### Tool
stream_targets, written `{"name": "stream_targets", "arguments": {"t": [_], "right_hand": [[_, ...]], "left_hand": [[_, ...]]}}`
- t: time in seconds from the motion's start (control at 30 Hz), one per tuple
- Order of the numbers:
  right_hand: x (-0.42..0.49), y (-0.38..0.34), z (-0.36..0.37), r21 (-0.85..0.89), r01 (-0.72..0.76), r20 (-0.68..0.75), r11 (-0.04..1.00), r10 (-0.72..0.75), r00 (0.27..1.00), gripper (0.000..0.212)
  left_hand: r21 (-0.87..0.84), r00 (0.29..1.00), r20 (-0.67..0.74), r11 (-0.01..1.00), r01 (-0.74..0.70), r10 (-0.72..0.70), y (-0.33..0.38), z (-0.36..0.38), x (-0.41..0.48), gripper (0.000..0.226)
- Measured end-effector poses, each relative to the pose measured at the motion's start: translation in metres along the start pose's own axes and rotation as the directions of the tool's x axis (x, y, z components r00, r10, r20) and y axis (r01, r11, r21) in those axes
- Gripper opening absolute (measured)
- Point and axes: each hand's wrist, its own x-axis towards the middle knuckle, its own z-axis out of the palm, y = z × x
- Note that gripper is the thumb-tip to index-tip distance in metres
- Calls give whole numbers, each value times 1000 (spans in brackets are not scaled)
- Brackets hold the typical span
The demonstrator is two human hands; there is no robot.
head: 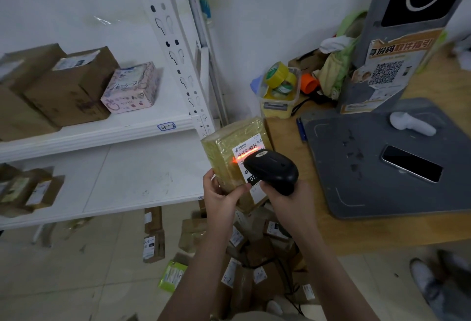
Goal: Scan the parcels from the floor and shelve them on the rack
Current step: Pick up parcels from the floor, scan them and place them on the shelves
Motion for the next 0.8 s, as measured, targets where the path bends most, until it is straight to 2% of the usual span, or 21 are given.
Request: {"name": "stream_targets", "arguments": {"t": [0.3, 0.5, 0.8], "right_hand": [[-4, 0, -2, 0, 18, -19, 1000, -18, 1000, 33], [-3, 5, -8, -7, -42, -23, 999, 41, 999, 29], [3, 9, -14, -37, -43, -46, 998, 42, 998, 25]], "left_hand": [[-11, 1000, 2, 1000, 2, -2, -1, 2, -1, 76], [-41, 1000, -7, 999, 21, -21, -1, 4, -2, 78], [-32, 999, -6, 999, 37, -37, -6, 7, 1, 80]]}}
